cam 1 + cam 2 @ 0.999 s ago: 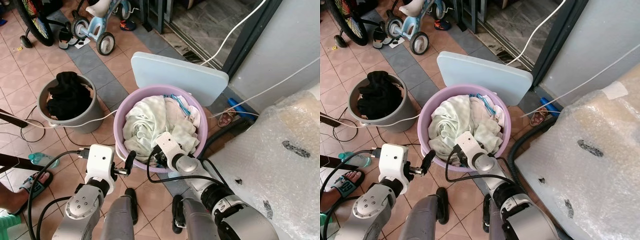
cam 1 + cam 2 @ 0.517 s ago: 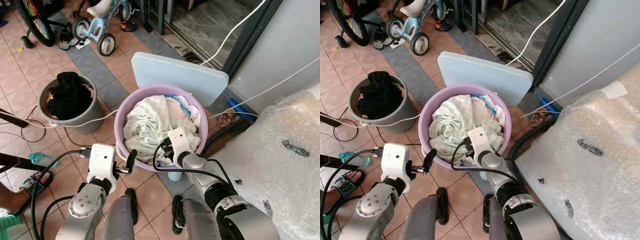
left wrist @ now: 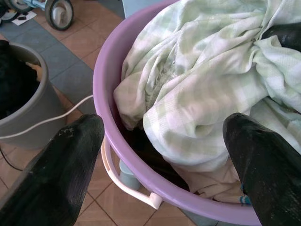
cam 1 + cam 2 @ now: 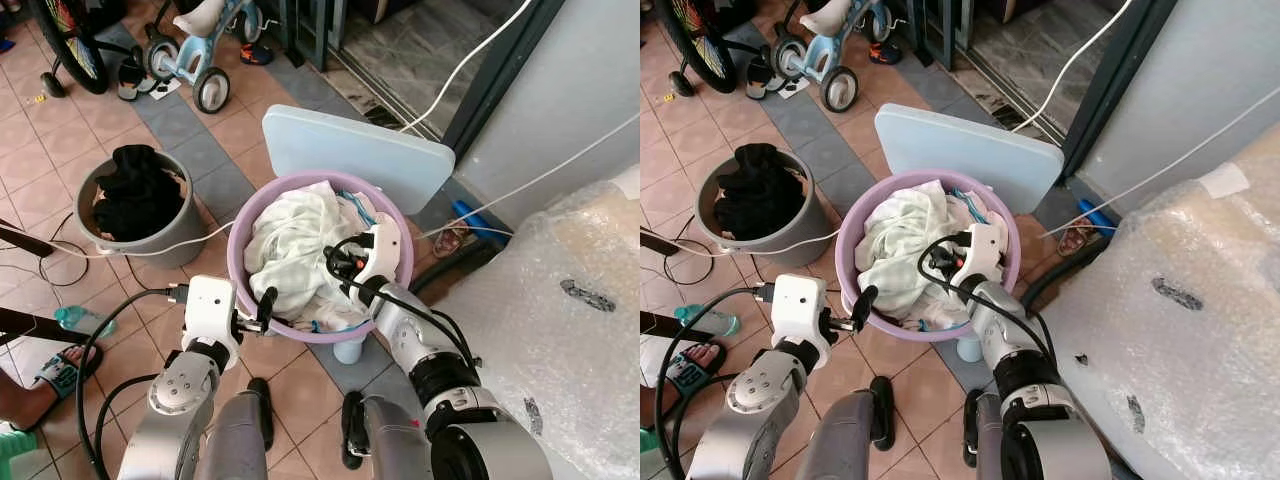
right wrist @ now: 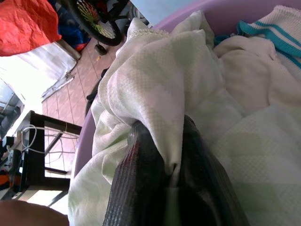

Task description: Clothes washing

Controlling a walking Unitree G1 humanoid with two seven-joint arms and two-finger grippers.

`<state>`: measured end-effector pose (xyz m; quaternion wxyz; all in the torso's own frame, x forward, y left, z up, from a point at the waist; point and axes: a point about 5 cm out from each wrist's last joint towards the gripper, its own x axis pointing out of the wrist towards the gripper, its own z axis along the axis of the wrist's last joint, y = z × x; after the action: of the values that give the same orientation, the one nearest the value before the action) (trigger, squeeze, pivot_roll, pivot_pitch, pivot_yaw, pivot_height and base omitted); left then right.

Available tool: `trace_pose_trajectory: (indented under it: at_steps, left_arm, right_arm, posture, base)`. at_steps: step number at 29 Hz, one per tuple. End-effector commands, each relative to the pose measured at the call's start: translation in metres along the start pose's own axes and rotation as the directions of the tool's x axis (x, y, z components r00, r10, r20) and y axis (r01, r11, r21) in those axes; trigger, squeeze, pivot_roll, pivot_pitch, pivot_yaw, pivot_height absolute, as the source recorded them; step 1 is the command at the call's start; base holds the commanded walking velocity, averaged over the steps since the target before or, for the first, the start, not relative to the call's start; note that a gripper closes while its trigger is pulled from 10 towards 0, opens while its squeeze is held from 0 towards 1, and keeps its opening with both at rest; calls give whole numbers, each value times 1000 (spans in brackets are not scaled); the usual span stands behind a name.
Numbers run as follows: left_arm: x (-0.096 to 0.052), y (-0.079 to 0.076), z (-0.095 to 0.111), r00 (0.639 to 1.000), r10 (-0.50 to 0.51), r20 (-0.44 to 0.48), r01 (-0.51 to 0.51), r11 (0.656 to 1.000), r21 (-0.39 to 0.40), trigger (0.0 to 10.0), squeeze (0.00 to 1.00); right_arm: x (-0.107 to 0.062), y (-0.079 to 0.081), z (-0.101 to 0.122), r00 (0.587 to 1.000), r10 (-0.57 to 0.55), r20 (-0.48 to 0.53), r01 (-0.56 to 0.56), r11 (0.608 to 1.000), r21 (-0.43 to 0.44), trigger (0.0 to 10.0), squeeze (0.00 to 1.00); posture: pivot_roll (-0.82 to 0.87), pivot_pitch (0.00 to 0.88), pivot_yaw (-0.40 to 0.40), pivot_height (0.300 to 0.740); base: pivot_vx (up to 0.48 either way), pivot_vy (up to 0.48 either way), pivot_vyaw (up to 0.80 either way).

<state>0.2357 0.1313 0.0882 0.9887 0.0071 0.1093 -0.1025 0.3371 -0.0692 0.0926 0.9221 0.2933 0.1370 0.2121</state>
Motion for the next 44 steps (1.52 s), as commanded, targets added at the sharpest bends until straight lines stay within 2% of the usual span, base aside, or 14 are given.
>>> trace_pose_trajectory:
  at_steps: [1,6,10,14,17,21,25,26,27,28,32,34,38,44]
  left_arm:
    - [1,1,-8,1000,5,-23,-5,1000,-4,10000,0]
    - [8,-1,-9,1000,-1,-9,1,1000,-16,10000,0]
    - [18,-4,-10,1000,-16,5,16,1000,-7,10000,0]
    - [24,-5,-6,999,-16,32,16,1000,-7,10000,0]
    - [34,-6,-5,999,-21,40,21,1000,-2,10000,0]
    - [42,-8,-1,997,-45,59,45,999,3,10000,0]
    - [49,-10,5,994,-69,84,68,998,11,10000,0]
    - [50,-10,6,993,-73,89,72,997,13,10000,0]
    - [50,-10,6,993,-74,91,73,997,14,10000,0]
    - [51,-10,6,993,-75,93,73,997,17,10000,0]
    - [53,-10,6,991,-79,110,77,997,18,10000,0]
    - [53,-11,6,991,-77,113,76,997,15,10000,0]
    - [51,-10,4,991,-60,118,60,998,5,10000,0]
    - [50,-11,3,990,-66,124,66,998,0,10000,0]
  right_arm:
    - [-4,3,8,998,33,47,-37,995,98,0,0]
    - [-17,13,51,978,64,198,-94,985,148,0,0]
    - [-50,21,94,941,115,317,-117,993,-14,0,0]
    - [-76,20,93,942,152,299,-139,988,-64,0,0]
    - [-100,15,72,958,146,247,-151,988,4,0,0]
    - [-108,20,59,962,155,225,-166,986,28,0,0]
    - [-107,38,73,931,205,301,-215,977,1,0,0]
    - [-104,38,80,929,185,319,-180,983,-47,2902,0]
    - [-103,38,84,930,173,324,-160,985,-66,2902,0]
    - [-101,38,87,928,161,335,-141,986,-85,10000,0]
    - [-97,24,108,908,-1,418,78,983,-168,10000,0]
    - [-97,20,109,905,-27,425,117,975,-188,10000,0]
    - [-98,2,116,856,-160,492,329,902,-279,10000,0]
    - [-95,2,112,855,-160,493,357,872,-336,10000,0]
  posture:
    - [22,173,-18,740]
    - [-5,135,-6,740]
    - [-51,83,14,740]
    - [-76,53,28,740]
    - [-103,27,47,740]
    - [-116,13,63,740]
    - [-129,2,92,740]
    - [-130,0,95,740]
    - [-131,0,95,740]
    - [-130,0,95,740]
    - [-120,0,82,740]
    - [-117,0,79,740]
    - [-108,0,65,740]
    - [-116,3,60,740]
  base:
    - [0,0,0]
    - [0,0,0]
    - [0,0,0]
    - [0,0,0]
    - [0,0,0]
    - [0,0,0]
    - [0,0,0]
    - [0,0,0]
    - [0,0,0]
    - [0,0,0]
    - [0,0,-111]
    - [0,0,-800]
    - [0,0,-800]
    - [0,0,-800]
